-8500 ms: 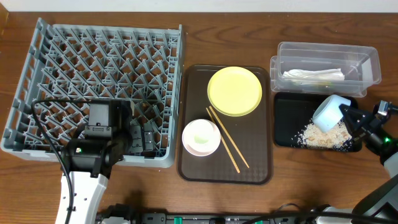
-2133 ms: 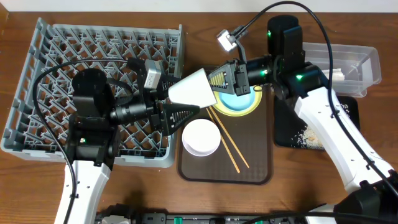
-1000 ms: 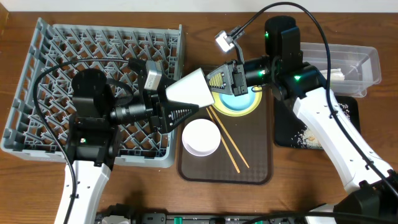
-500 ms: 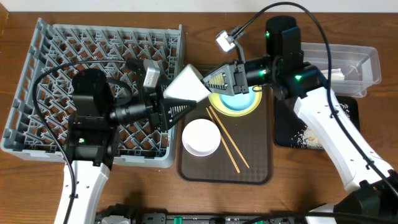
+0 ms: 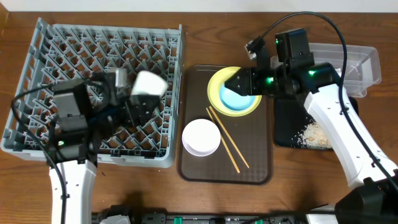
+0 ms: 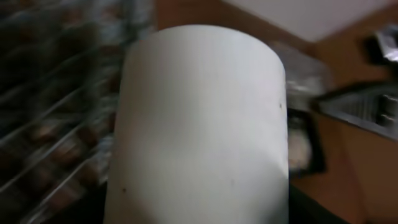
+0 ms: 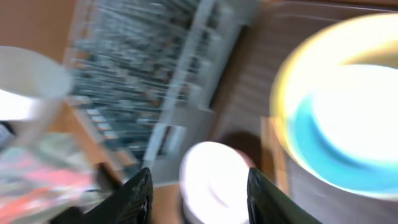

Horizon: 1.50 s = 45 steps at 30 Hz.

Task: Sort waste into correct bins and load items into the dishwasher
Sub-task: 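Place the white cup upside down in the dish rack with the left gripper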

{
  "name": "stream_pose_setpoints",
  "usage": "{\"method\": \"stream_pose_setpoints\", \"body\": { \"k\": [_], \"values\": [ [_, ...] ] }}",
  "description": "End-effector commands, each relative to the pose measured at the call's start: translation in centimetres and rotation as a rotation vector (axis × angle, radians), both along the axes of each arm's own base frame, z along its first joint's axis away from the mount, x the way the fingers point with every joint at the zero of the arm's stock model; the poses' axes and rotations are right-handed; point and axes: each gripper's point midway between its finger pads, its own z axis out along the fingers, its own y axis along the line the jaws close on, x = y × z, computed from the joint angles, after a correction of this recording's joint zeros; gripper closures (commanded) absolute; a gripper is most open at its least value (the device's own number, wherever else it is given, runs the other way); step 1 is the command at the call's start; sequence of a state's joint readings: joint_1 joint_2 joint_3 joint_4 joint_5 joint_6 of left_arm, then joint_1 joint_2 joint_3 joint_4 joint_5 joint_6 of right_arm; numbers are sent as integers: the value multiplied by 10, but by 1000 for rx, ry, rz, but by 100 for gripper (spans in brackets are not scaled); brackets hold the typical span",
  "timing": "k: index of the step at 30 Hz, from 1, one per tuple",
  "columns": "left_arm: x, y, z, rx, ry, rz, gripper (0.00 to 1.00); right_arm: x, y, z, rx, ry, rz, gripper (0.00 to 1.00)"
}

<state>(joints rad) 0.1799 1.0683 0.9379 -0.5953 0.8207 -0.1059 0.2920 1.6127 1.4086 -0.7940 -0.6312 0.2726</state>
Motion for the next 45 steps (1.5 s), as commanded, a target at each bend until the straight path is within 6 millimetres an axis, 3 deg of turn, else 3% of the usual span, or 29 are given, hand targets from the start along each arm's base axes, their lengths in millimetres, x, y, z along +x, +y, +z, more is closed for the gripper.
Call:
{"method": "stream_pose_setpoints", "body": {
  "k": [1, 6, 12, 18, 27, 36, 39, 40, 45],
  "values": [
    [-5, 57, -16, 205, 96, 254, 41, 6, -35, -9, -216, -87, -54, 54],
    [-37, 97, -23, 349, 294, 442, 40, -5, -55, -8, -290, -61, -96, 54],
    [-64, 109, -29, 438, 432, 482, 41, -14, -60, -5, -298, -45, -95, 55],
    [-59, 111, -47, 437, 517, 459, 41, -14, -60, -5, -300, -49, -90, 55],
    [-40, 113, -94, 423, 690, 404, 41, -14, -60, -5, -300, -48, -90, 57],
    [-29, 113, -118, 405, 753, 378, 40, -14, -60, -5, -300, -47, -90, 58],
    [-22, 115, -122, 403, 741, 381, 20, -14, -60, -5, -300, -47, -90, 58],
    [-18, 114, -122, 396, 728, 380, 1, -15, -60, -5, -300, -47, -90, 58],
    [2, 107, -114, 335, 646, 366, 1, -15, -60, -6, -301, -43, -89, 58]
  ]
}}
